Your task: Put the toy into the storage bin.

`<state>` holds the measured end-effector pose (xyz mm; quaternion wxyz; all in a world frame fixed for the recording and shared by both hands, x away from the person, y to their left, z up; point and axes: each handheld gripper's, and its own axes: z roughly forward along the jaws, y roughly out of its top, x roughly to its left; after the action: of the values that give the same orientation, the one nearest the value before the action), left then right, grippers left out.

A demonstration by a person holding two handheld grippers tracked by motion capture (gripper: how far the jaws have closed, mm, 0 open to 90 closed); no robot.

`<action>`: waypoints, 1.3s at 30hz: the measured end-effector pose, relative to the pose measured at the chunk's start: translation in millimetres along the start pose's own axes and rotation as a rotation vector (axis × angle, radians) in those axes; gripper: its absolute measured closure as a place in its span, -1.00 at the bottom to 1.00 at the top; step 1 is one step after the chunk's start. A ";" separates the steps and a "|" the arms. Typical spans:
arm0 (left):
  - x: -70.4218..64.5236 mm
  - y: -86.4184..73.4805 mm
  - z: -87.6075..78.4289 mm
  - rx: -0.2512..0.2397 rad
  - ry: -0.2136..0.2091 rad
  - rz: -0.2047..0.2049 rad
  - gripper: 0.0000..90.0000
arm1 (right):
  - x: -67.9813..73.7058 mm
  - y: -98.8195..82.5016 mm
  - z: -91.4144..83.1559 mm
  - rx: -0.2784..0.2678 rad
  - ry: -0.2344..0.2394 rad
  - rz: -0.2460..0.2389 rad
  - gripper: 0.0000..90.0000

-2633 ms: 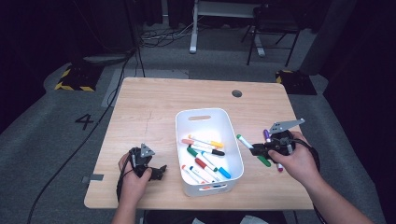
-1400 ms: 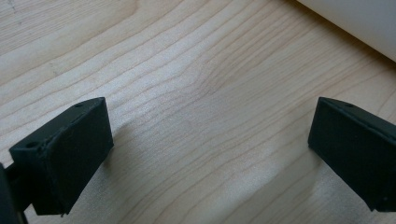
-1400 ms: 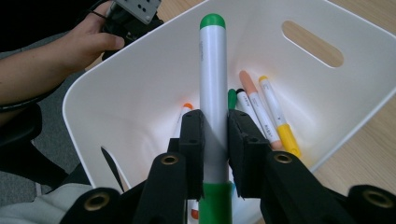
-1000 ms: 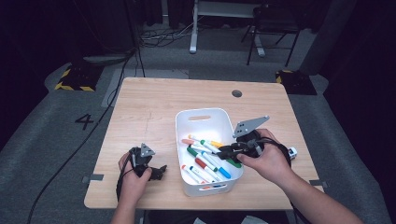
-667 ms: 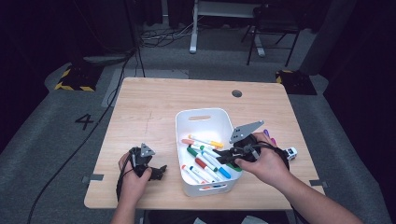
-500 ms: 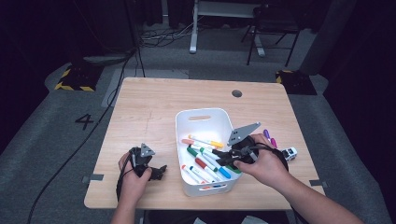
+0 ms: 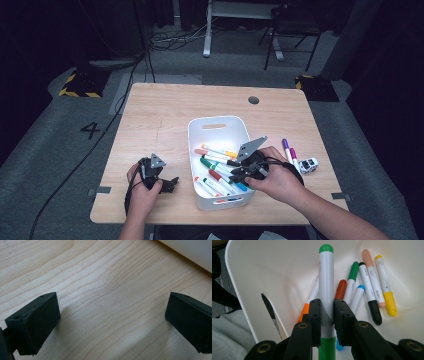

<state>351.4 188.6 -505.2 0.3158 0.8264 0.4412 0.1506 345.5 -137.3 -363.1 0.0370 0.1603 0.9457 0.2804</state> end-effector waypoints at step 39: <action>0.0 0.0 0.0 0.000 0.000 0.000 -1.00 | -45.2 -29.8 -48.1 -0.224 -0.079 0.241 0.13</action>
<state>351.4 188.6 -505.2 0.3159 0.8263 0.4414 0.1506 372.1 -200.5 -339.7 0.0578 0.2782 0.8804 0.3797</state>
